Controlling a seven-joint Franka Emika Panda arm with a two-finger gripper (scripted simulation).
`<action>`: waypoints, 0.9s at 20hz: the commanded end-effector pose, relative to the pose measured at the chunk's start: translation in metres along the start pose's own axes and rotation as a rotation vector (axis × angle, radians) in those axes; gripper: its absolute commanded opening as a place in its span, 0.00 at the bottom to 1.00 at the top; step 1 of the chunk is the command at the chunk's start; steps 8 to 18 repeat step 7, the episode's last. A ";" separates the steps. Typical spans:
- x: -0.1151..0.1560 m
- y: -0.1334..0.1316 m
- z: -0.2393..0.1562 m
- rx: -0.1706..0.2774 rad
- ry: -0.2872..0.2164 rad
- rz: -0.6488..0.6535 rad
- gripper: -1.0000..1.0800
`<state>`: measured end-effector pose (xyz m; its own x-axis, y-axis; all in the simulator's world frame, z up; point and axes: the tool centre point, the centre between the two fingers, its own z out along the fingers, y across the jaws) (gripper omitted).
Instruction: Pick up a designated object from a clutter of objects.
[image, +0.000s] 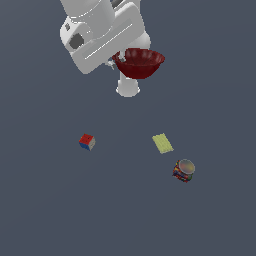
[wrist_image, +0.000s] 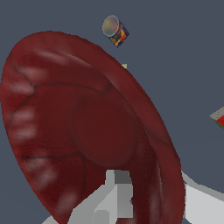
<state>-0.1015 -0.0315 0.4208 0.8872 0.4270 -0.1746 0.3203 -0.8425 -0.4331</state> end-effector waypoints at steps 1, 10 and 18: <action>-0.005 -0.004 -0.009 0.000 0.000 0.000 0.00; -0.010 -0.007 -0.017 0.000 0.000 -0.001 0.00; -0.010 -0.007 -0.017 0.000 0.000 -0.001 0.00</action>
